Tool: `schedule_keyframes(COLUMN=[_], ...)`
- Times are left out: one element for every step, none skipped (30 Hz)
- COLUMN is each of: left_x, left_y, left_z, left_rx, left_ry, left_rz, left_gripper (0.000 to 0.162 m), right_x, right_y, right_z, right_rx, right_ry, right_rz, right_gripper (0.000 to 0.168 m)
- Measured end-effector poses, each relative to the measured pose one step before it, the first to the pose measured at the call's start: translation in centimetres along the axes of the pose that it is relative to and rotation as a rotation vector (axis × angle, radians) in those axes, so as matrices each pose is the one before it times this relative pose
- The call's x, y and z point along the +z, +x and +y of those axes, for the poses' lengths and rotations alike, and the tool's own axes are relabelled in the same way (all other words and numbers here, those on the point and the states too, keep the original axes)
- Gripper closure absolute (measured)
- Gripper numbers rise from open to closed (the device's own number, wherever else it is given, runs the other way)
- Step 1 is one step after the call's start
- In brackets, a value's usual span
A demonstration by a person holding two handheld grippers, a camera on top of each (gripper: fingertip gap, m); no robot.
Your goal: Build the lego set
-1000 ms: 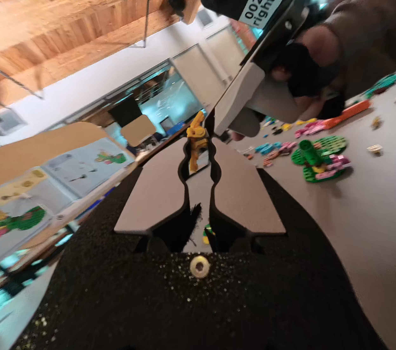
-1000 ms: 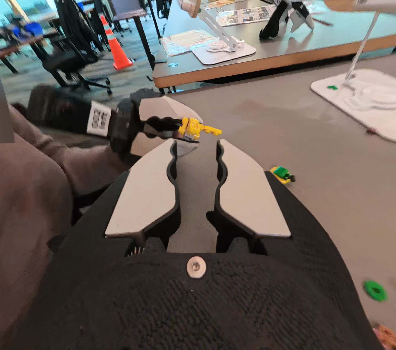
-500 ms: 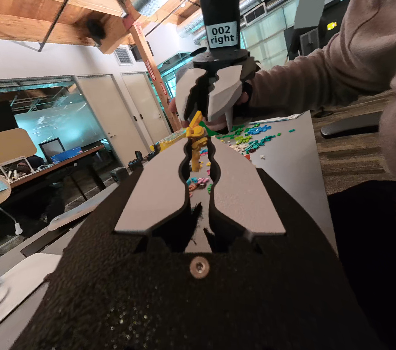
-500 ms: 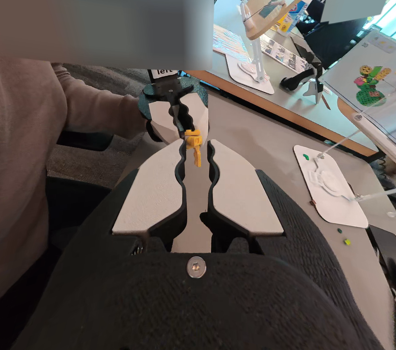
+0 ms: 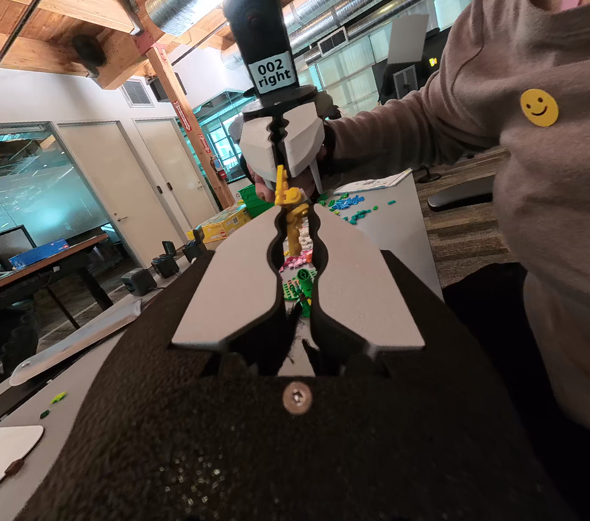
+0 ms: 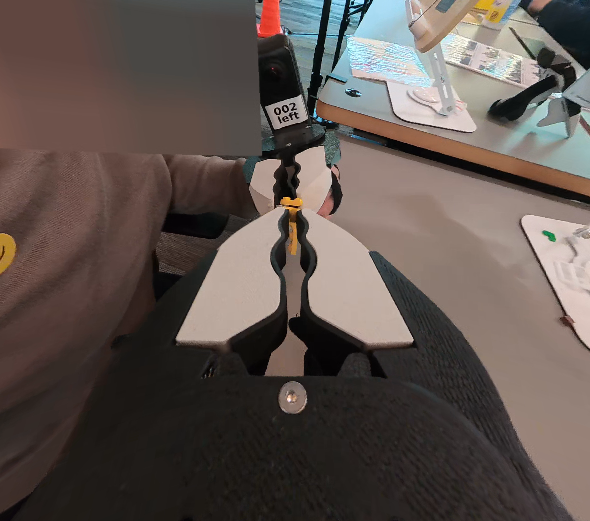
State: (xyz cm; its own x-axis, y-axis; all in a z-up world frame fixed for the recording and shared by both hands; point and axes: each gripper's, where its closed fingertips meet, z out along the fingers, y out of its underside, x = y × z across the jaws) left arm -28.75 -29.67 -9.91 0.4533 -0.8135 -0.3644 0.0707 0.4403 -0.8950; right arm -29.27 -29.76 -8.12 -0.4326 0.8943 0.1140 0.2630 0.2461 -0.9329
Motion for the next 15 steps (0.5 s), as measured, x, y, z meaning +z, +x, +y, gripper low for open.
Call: schedule_keyframes(left_x=[0.0, -0.008, -0.02, -0.001, 0.03, 0.032, 0.084, 0.131, 0.155, 0.192, 0.149, 0.103, 0.088, 0.044, -0.005], left_y=[0.035, -0.014, 0.02, 0.058, 0.06, 0.079, 0.122, 0.141, 0.179, 0.149, -0.028, -0.095, -0.09, -0.053, 0.003], left_z=[-0.053, -0.068, -0.105, -0.077, -0.019, -0.012, -0.019, 0.035, 0.074, 0.089, -0.022, 0.091, 0.336, 0.399, 0.367], left_rx=[-0.0006, 0.0009, 0.0013, -0.0018, -0.0006, 0.0014, 0.001, 0.0011, 0.003, 0.0027, -0.0014, -0.0099, -0.0042, 0.0031, 0.0001], left_ry=[0.0023, 0.003, 0.0061, 0.0044, 0.0006, 0.0005, 0.0003, -0.0034, -0.005, -0.0041, 0.0064, 0.0032, -0.0139, -0.0198, -0.0196], left_rz=[0.003, -0.0002, 0.0008, 0.0036, 0.0029, 0.0042, 0.0068, 0.0076, 0.0088, 0.0062, -0.005, -0.0049, -0.005, -0.0042, 0.0003], left_gripper=[0.15, 0.15, 0.15, 0.15, 0.15, 0.15, 0.15, 0.15, 0.15, 0.15, 0.151, 0.151, 0.15, 0.151, 0.151], right_x=[0.017, 0.011, 0.024, 0.011, 0.018, 0.007, 0.03, 0.025, 0.038, 0.049, -0.009, -0.082, -0.082, -0.053, -0.025], right_y=[-0.036, -0.009, -0.043, -0.051, -0.068, -0.051, -0.104, -0.104, -0.082, -0.068, 0.01, 0.097, 0.157, 0.171, 0.12], right_z=[-0.056, -0.06, -0.084, -0.085, -0.039, -0.031, -0.053, -0.056, -0.024, 0.009, -0.055, -0.019, 0.188, 0.329, 0.362], right_rx=[0.0053, 0.0076, 0.0096, 0.0097, 0.0101, 0.0069, 0.0058, 0.0052, 0.0036, 0.0052, 0.0001, -0.0015, -0.0006, -0.0017, 0.0036], right_ry=[0.0023, 0.0031, 0.0049, 0.0054, 0.0027, 0.0011, 0.0022, 0.0005, -0.0029, -0.0053, 0.0005, -0.0003, -0.0109, -0.0133, -0.011], right_rz=[-0.0039, -0.0026, -0.0041, -0.0057, -0.0067, -0.0047, -0.0066, -0.0067, -0.0048, -0.0057, -0.0004, 0.0031, 0.0057, 0.0072, 0.0044], right_gripper=[0.166, 0.167, 0.167, 0.166, 0.166, 0.166, 0.166, 0.166, 0.166, 0.166, 0.166, 0.167, 0.166, 0.166, 0.166])
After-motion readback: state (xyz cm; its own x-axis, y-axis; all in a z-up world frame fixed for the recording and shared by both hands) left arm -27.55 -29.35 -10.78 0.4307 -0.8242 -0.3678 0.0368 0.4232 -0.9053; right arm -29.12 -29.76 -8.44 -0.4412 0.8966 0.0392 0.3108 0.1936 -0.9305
